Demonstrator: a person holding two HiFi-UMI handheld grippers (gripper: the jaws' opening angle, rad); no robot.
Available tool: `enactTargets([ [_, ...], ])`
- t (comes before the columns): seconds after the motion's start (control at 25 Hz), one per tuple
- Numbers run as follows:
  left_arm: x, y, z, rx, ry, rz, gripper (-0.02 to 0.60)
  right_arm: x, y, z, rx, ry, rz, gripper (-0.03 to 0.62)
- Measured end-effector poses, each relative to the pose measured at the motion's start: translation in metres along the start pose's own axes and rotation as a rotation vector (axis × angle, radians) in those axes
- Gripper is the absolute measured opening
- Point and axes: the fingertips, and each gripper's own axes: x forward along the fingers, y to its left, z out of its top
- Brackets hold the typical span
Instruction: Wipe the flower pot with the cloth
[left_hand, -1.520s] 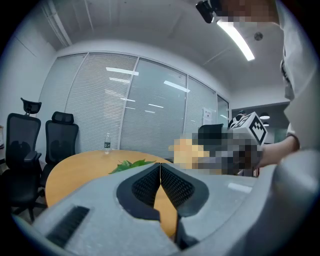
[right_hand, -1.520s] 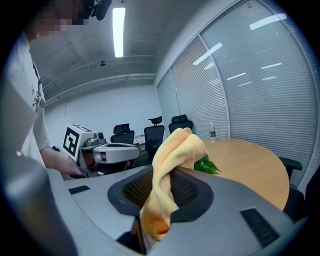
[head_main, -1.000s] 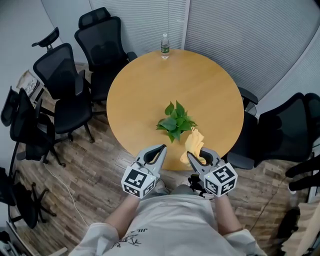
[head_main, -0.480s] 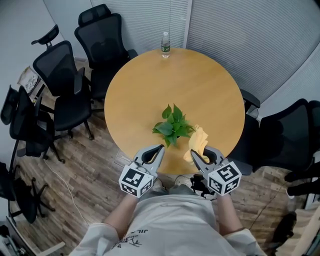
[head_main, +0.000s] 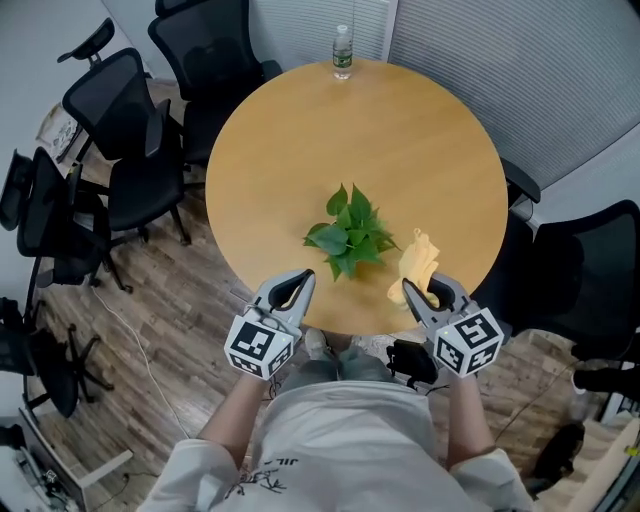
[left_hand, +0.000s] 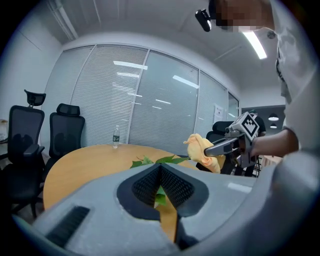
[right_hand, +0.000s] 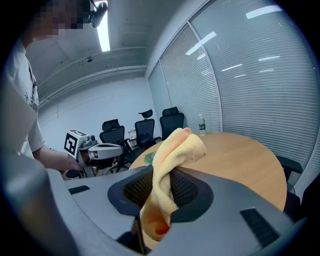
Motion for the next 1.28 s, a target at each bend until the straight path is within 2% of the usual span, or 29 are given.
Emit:
enactTargets([
  [0.56, 0.036, 0.035, -0.080, 0.014, 0.110, -0.010, 0.012, 0.044, -0.056, -0.062, 0.029, 0.140, -0.034, 0.084],
  [0.76, 0.049, 0.038, -0.105, 0.024, 0.125, -0.055, 0.014, 0.063, -0.075, -0.089, 0.026, 0.189, -0.043, 0.084],
  [0.8, 0.052, 0.039, -0.110, 0.020, 0.130, -0.064, 0.023, 0.067, -0.078, -0.094, 0.025, 0.196, -0.042, 0.084],
  [0.88, 0.058, 0.041, -0.120, 0.011, 0.140, -0.082, 0.084, 0.077, -0.081, -0.101, 0.021, 0.211, -0.032, 0.084],
  [1.04, 0.071, 0.040, -0.134, 0.013, 0.153, -0.139, 0.141, 0.094, -0.083, -0.112, 0.000, 0.244, 0.003, 0.084],
  [1.28, 0.095, 0.039, -0.148, 0.076, 0.141, -0.264, 0.281, 0.121, -0.088, -0.112, -0.027, 0.248, 0.064, 0.084],
])
